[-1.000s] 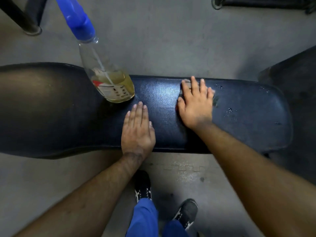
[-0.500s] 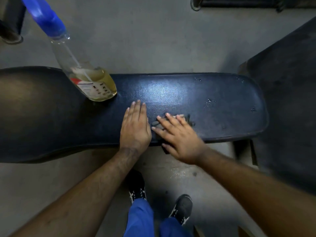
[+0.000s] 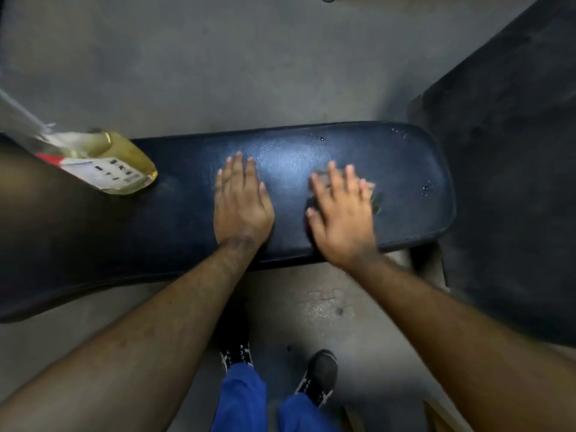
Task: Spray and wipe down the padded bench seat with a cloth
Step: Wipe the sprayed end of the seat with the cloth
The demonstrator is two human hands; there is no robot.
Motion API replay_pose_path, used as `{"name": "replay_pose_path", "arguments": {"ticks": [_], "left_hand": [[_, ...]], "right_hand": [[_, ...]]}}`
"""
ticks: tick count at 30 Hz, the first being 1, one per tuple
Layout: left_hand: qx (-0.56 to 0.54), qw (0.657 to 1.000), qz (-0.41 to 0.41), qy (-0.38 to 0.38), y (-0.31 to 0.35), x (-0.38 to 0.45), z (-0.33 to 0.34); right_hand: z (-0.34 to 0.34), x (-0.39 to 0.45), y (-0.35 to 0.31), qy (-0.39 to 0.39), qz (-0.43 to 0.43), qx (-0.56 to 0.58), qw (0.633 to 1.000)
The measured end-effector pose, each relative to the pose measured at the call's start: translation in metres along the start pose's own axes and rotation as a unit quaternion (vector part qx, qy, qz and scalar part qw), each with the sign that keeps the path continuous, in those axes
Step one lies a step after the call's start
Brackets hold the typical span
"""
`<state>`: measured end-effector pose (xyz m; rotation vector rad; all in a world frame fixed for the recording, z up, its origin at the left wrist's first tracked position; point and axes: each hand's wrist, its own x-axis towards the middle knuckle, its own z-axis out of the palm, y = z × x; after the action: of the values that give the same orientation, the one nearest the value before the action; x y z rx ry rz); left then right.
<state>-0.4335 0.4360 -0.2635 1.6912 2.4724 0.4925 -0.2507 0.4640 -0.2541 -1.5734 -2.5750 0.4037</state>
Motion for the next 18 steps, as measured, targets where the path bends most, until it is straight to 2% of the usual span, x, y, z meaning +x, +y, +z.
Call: {"name": "replay_pose_path", "arguments": {"ticks": [1,3,4,5,7,8,9,10,12,13,14,16,17,18], "left_hand": [[0.004,1.0,-0.001,0.004,0.001,-0.001,0.0],[0.018,1.0,0.004,0.002,0.002,-0.001,-0.003],[0.026,1.0,0.005,0.005,0.002,-0.001,-0.003],[0.034,0.999,0.005,0.005,0.002,0.0,-0.001],[0.043,0.999,-0.001,-0.003,0.002,0.001,0.001],[0.045,0.999,-0.003,-0.006,0.002,0.001,0.0],[0.048,0.999,-0.002,-0.007,0.002,0.001,-0.001],[0.051,0.999,0.0,-0.009,0.003,0.002,-0.002],[0.055,0.998,0.0,-0.016,0.004,0.002,-0.003],[0.056,0.998,-0.001,-0.017,0.003,0.002,-0.003],[0.057,0.998,-0.001,-0.014,0.004,0.002,-0.002],[0.064,0.998,-0.003,-0.012,0.003,0.003,-0.001],[0.067,0.998,-0.004,-0.013,0.003,0.003,-0.001],[0.07,0.997,-0.001,-0.012,0.003,0.003,-0.001]], "right_hand": [[0.001,-0.012,-0.009,-0.014,-0.079,-0.001,0.997],[-0.005,-0.02,0.01,-0.08,-0.277,-0.016,0.957],[-0.012,-0.007,0.027,-0.083,-0.317,-0.028,0.944],[-0.014,0.012,0.04,-0.07,-0.292,-0.034,0.953],[-0.015,0.045,0.043,-0.031,-0.085,0.004,0.996],[-0.011,0.052,0.031,-0.022,-0.005,0.017,1.0],[-0.009,0.051,0.014,-0.029,-0.01,0.015,0.999],[-0.01,0.046,0.002,-0.045,-0.078,0.019,0.996],[-0.013,0.044,0.016,-0.097,-0.272,0.0,0.957],[-0.019,0.058,0.031,-0.098,-0.31,-0.013,0.946],[-0.021,0.076,0.041,-0.083,-0.286,-0.02,0.954],[-0.019,0.104,0.037,-0.046,-0.09,0.0,0.995],[-0.015,0.108,0.022,-0.038,-0.028,0.013,0.999],[-0.012,0.105,0.004,-0.052,-0.048,0.02,0.997]]}}
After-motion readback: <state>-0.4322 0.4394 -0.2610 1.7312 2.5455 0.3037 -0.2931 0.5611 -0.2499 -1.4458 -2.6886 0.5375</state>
